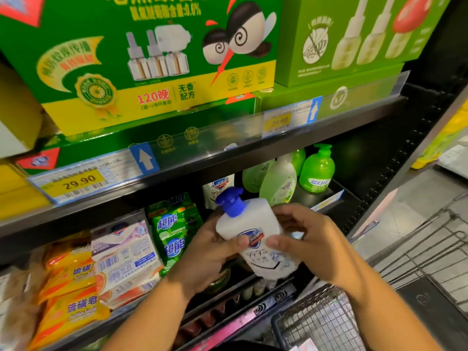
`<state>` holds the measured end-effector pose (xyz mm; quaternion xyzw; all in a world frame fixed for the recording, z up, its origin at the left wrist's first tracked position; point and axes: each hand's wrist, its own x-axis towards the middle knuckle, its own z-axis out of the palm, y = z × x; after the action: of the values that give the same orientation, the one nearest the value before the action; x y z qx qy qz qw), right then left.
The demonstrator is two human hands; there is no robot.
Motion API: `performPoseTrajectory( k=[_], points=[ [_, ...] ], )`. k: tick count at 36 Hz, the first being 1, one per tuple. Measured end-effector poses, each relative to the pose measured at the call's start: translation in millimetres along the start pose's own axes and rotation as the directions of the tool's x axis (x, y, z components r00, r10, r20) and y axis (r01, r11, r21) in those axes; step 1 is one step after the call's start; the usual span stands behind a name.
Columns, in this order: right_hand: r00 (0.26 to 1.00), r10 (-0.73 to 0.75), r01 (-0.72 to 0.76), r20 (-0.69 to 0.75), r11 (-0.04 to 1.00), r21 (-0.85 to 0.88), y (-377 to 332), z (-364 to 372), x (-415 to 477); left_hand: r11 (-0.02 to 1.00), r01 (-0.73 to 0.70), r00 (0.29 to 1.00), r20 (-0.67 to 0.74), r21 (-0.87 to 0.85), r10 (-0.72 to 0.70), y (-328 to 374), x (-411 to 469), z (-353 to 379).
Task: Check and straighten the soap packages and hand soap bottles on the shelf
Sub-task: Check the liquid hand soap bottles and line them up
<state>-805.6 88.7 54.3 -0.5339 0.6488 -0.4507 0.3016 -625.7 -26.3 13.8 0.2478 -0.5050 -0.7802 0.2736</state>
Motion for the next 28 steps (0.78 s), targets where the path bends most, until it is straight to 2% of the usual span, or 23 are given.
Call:
performPoseTrajectory(
  k=[3,5,11,17,20,23,28],
  points=[
    [1.0,0.01,-0.012,0.017,0.995,0.098,18,4,16,0.944,-0.052,0.985,-0.136,0.327,0.101,16,10,5],
    [1.0,0.013,-0.014,0.005,0.992,0.128,31,12,31,0.898,-0.058,0.975,-0.169,0.436,0.145,23,17,4],
    [1.0,-0.011,0.011,-0.02,1.0,-0.019,51,31,74,0.846,-0.074,0.939,-0.249,0.528,0.237,26,46,-10],
    [0.995,0.096,-0.095,0.017,0.994,-0.056,64,50,103,0.717,-0.077,0.909,-0.246,0.692,0.335,18,63,-24],
    [0.993,0.116,-0.115,0.007,0.99,-0.077,68,57,109,0.737,-0.075,0.91,-0.257,0.672,0.327,7,72,-31],
    [0.994,0.105,-0.106,-0.007,0.992,-0.067,70,58,112,0.768,-0.038,0.881,-0.341,0.639,0.327,0,78,-32],
    [0.994,0.077,-0.087,-0.077,0.987,-0.131,72,51,109,0.68,0.017,0.84,-0.379,0.733,0.388,-2,74,-26]
  ],
)
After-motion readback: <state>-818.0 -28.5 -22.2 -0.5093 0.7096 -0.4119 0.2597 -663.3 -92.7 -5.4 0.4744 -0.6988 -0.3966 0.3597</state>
